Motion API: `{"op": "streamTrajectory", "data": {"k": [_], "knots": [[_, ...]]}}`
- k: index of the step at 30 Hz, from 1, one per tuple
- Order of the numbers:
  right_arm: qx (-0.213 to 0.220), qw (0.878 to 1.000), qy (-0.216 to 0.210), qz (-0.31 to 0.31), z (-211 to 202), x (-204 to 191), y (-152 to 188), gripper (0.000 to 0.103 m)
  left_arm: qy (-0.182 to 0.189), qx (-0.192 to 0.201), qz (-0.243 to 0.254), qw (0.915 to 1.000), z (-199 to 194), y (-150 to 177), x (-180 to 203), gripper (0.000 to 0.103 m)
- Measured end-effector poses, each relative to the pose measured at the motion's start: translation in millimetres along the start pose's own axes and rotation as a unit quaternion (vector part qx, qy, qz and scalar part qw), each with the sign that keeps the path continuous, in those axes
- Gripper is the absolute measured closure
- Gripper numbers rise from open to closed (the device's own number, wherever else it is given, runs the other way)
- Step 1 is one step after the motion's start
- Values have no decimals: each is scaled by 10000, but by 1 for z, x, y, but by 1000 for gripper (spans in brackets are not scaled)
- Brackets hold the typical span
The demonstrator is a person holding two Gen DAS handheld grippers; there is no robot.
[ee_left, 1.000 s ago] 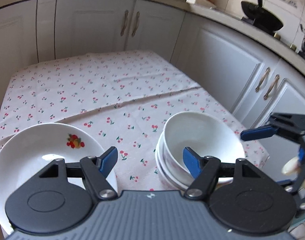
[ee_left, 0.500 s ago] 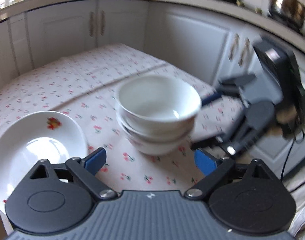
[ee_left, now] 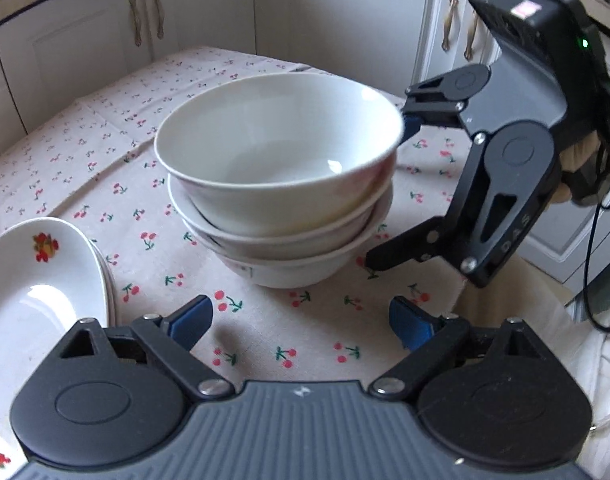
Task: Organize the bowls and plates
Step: 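Lift and carry the bowl stack over the plate stack with both tools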
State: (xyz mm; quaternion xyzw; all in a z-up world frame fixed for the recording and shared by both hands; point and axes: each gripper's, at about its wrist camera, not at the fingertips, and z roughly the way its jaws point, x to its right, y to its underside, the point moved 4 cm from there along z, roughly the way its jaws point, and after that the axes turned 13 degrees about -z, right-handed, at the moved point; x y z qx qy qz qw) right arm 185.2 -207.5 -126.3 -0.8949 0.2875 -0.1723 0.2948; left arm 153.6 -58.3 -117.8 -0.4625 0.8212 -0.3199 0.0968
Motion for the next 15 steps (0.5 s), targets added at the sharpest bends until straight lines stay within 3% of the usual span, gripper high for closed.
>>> {"op": "streamTrajectory", "data": {"k": [5,9,15], "knots": [[-94,9996,-130,-215,1,3,-4,0,129,16,99,9999,4,-9,-6,10],[27,9967,-242,-774,-1,2,-13,5,218,18,379,9990,7,-19,-11,10],[228,9787,-884,-1839,-6,-10,-30,14,556,-173,777,9953,13,-30,-18,17]]}}
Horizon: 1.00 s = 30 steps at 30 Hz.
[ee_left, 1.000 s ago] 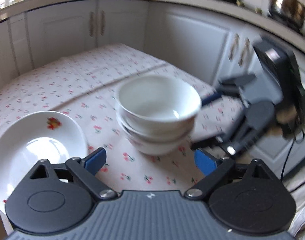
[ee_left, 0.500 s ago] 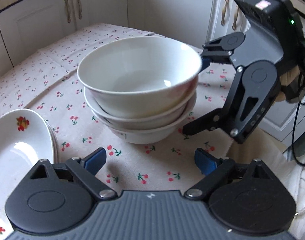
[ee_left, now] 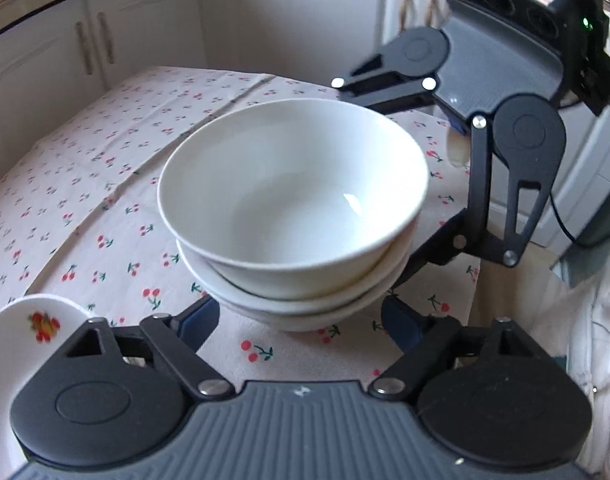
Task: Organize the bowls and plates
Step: 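Lift and carry the bowl stack over the plate stack with both tools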
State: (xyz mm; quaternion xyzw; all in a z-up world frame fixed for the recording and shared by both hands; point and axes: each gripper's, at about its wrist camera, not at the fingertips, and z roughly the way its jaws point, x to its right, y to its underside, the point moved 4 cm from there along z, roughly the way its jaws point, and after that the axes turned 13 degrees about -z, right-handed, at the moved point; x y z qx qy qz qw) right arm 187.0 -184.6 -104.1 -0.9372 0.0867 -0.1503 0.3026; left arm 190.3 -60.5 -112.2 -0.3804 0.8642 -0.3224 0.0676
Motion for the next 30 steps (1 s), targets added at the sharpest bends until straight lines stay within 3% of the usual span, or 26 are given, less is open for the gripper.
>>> {"op": "streamTrajectory", "data": {"k": [14,22,30], "knots": [[-17,9976,-595,-361,9,13,-11,21,621,-117,127,9979,2,-6,-12,22],[-145,9979,-501,-388,9,9,-16,21,582,-55,189,9981,-1,-5,-11,22],[-116,9972,-427,-598,-7,7,-41,21,400,158,152,9990,-36,-8,-12,22]]}}
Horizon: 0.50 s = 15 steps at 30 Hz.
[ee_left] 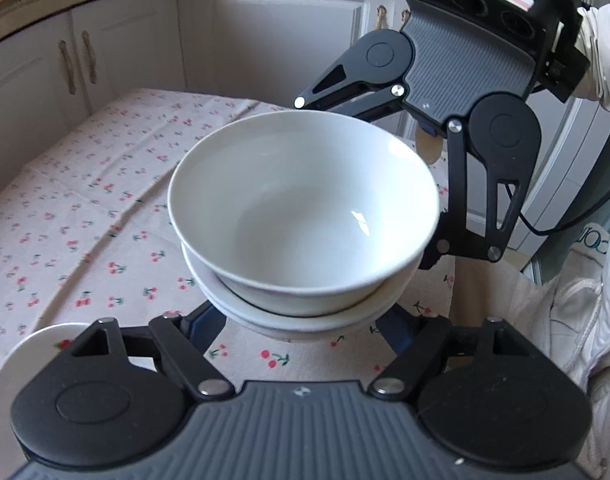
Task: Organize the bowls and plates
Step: 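Lift and carry the bowl stack over the plate stack with both tools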
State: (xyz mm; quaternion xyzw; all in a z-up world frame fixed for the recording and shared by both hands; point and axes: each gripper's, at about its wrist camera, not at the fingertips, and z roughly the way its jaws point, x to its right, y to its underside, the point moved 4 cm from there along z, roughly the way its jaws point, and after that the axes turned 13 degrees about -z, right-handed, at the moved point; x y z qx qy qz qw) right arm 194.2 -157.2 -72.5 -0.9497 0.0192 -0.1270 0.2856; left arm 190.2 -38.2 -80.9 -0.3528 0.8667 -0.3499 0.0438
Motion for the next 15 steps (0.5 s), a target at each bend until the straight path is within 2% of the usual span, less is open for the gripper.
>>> {"op": "streamTrajectory", "data": {"k": [7,15], "knots": [[162,9990,45,-403,-2,1,-45,21,-392,196,-71,9990,-46,9,-17,22],[317,9959,-48,-842,26,10,-102,21,-849,321,-273,9955,-83,33,-52,22]]}}
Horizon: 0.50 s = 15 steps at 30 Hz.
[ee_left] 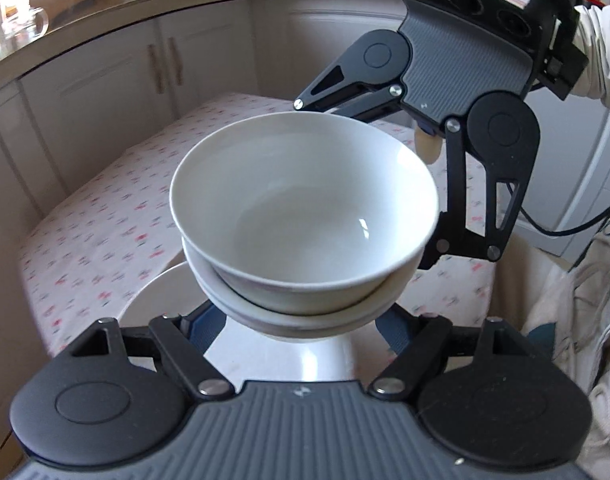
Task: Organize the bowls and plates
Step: 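Lift and carry the bowl stack over the plate stack with both tools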
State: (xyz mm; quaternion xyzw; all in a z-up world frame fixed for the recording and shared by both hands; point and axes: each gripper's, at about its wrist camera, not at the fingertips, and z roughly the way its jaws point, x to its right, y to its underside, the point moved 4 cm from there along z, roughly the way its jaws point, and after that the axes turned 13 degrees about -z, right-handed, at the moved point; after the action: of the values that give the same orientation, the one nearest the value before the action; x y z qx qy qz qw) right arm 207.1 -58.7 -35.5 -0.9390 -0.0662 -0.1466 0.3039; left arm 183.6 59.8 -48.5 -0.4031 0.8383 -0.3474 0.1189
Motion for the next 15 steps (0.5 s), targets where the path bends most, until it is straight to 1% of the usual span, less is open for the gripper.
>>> {"op": "streamTrajectory", "data": {"k": [5,9,15], "knots": [[-1,9999,-102,-90,29,11,-17,21,-159,-12,-132,9998,-1,13,-28,22],[-73,9996,-252,-42,51,14,-22,21,-190,-107,-178,9996,5,21,-40,22],[-176,9993,-327,-20,64,17,-23,21,-144,-136,-285,9994,5,30,-55,22]]}}
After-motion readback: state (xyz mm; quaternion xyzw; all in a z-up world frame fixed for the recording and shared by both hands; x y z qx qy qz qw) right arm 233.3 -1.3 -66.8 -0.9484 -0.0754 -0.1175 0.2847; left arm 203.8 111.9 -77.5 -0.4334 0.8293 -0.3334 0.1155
